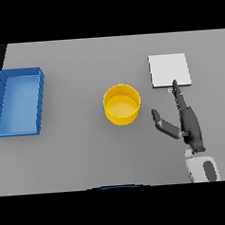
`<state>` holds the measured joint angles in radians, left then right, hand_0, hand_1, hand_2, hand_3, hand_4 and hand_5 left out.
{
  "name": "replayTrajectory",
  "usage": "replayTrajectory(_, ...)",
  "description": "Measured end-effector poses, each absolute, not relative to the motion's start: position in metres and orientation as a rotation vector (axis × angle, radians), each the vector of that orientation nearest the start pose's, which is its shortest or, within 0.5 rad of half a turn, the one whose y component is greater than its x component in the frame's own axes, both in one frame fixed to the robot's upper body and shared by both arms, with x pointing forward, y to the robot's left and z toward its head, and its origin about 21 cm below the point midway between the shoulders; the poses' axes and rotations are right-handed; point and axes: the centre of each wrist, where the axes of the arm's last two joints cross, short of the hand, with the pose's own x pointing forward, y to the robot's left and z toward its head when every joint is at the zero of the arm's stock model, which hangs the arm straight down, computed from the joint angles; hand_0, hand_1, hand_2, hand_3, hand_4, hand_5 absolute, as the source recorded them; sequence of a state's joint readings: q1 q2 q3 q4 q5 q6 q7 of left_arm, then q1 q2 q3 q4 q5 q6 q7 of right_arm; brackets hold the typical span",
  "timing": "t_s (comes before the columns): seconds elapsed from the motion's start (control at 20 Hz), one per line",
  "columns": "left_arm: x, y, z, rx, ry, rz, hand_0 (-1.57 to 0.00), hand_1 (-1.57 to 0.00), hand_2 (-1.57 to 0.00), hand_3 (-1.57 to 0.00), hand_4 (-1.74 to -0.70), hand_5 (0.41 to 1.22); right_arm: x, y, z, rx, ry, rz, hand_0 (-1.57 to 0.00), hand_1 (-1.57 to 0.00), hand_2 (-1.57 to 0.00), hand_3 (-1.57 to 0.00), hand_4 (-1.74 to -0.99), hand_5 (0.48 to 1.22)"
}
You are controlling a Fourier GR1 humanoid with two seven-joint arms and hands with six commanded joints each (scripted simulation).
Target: Pick up the red beaker and tilt it to pour out 1 green nut into yellow bowl. Pick up the yellow bowl and place it on the metallic measuring scale.
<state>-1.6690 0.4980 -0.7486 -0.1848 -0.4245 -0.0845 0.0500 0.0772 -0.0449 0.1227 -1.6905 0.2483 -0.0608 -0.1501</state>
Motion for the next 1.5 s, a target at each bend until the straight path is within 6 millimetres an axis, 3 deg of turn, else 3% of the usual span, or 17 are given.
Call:
replayTrajectory(0.15, 0.488, 0.25, 0.315, 1.144, -1.341, -0.946, -1.57, -1.57, -1.57, -1.51, -1.74, 1.221, 0.23, -0.219, 0.011, -0.135, -1.762, 0.253, 0.0, 0.0, 0.0, 0.0, -1.092, 0.637)
replayTrajectory(0.25, 0.486, 0.283, 0.285, 1.093, -1.303, -0.787, -1.57, -1.57, -1.57, -1.53, -1.74, 1.221, 0.229, -0.217, 0.011, -0.114, -1.762, 0.268, 0.0, 0.0, 0.0, 0.0, -1.126, 0.651)
replayTrajectory(0.45, 0.476, 0.324, 0.24, 1.024, -1.172, -0.476, -1.57, -1.57, -1.57, -1.56, -1.74, 1.221, 0.227, -0.223, 0.009, -0.112, -1.765, 0.276, 0.0, 0.0, 0.0, 0.0, -1.165, 0.672)
replayTrajectory(0.65, 0.461, 0.338, 0.198, 0.931, -1.142, -0.308, -1.57, -1.57, -1.57, -1.43, -1.74, 1.221, 0.227, -0.219, 0.008, -0.121, -1.772, 0.312, 0.0, 0.0, 0.0, 0.0, -1.191, 0.702)
replayTrajectory(0.9, 0.424, 0.347, 0.155, 0.835, -1.105, -0.155, -1.57, -1.57, -1.57, -1.38, -1.74, 1.221, 0.227, -0.223, 0.009, -0.138, -1.772, 0.317, 0.0, 0.0, 0.0, 0.0, -1.207, 0.708)
replayTrajectory(1.2, 0.384, 0.336, 0.112, 0.78, -1.044, -0.074, -1.57, -1.57, -1.57, -1.38, -1.74, 1.221, 0.229, -0.221, 0.008, -0.134, -1.767, 0.311, 0.0, 0.0, 0.0, 0.0, -1.186, 0.687)
replayTrajectory(1.4, 0.367, 0.33, 0.099, 0.73, -0.983, -0.077, -1.57, -1.57, -1.57, -1.37, -1.73, 0.955, 0.226, -0.22, 0.009, -0.128, -1.777, 0.315, 0.0, 0.0, 0.0, 0.0, -1.168, 0.679)
replayTrajectory(1.45, 0.363, 0.329, 0.096, 0.71, -0.966, -0.096, -1.57, -1.57, -1.57, -1.41, -1.66, 0.888, 0.23, -0.218, 0.01, -0.134, -1.756, 0.31, 0.0, 0.0, 0.0, 0.0, -1.165, 0.678)
replayTrajectory(1.5, 0.361, 0.331, 0.099, 0.698, -0.96, -0.135, -1.57, -1.57, -1.57, -1.37, -1.49, 0.827, 0.23, -0.216, 0.008, -0.126, -1.756, 0.311, 0.0, 0.0, 0.0, 0.0, -1.165, 0.675)
